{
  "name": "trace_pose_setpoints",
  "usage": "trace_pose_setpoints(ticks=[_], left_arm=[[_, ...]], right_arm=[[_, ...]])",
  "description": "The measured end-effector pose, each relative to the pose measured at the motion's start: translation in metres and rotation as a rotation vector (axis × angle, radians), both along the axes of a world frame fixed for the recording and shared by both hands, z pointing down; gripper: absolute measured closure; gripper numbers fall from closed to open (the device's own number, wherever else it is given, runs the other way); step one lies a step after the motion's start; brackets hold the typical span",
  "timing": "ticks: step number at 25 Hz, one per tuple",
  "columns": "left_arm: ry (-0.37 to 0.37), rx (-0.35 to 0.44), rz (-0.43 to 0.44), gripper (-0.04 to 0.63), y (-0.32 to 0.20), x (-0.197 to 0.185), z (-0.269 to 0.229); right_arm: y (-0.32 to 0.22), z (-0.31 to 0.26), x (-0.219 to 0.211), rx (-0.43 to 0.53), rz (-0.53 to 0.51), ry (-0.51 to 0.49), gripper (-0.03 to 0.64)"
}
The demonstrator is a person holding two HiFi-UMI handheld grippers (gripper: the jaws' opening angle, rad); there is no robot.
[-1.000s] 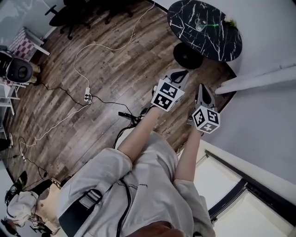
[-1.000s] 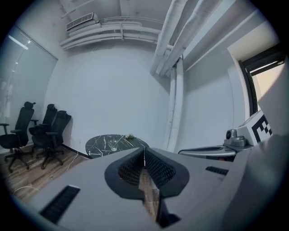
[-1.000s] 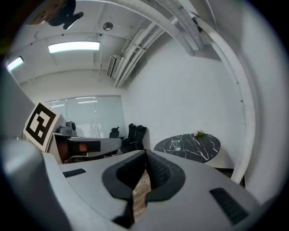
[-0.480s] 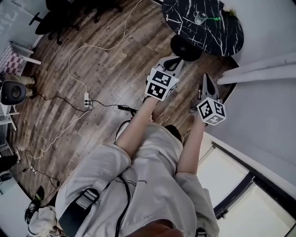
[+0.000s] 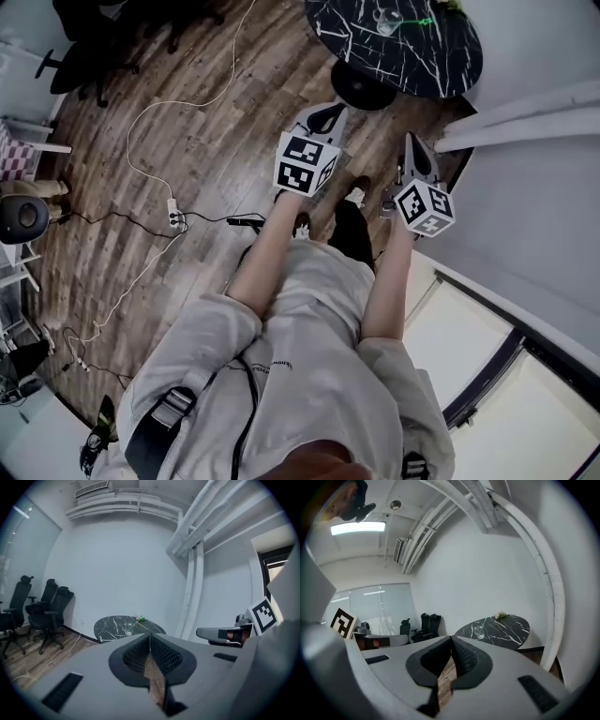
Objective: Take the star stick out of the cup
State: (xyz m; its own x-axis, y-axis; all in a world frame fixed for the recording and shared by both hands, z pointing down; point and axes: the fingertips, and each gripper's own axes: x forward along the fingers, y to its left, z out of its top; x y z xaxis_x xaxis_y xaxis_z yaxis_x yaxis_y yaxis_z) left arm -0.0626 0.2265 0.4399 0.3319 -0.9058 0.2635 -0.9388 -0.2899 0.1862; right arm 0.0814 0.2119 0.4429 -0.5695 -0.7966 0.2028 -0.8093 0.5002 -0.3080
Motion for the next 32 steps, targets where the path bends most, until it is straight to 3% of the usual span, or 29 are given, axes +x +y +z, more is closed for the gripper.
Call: trace_pose_setpoints(ticks=[4, 11, 23, 26, 29, 32], left_arm=[[-0.002, -0.008, -0.017, 0.572, -0.016, -0.010, 0.004], [-0.031, 0.001, -0.014, 0.572, -0.071, -0.013, -0.002], [-0.069, 0.000, 0.018, 0.572, -0.221, 0.021, -0.012], [-0.055, -0.011, 0.023, 0.572, -0.256, 0.031, -0.011], [0.014, -0.027, 0.039, 0.572, -0.289, 0.038, -0.005], [0.004, -0.031, 0.016, 0.572, -0.319, 0.036, -0.002]], right_arm=[[-0.020, 0.002, -0.003, -0.012, 0.003, -0.074, 0.581], [-0.079, 0.007, 0.000, -0.015, 0.026, -0.079, 0.581], [-0.240, -0.009, 0.024, -0.016, 0.061, -0.148, 0.581], [-0.279, -0.012, 0.031, -0.025, 0.053, -0.153, 0.581], [-0.315, -0.007, 0.031, -0.042, 0.037, -0.159, 0.581], [-0.351, 0.000, 0.027, -0.072, -0.002, -0.174, 0.581]])
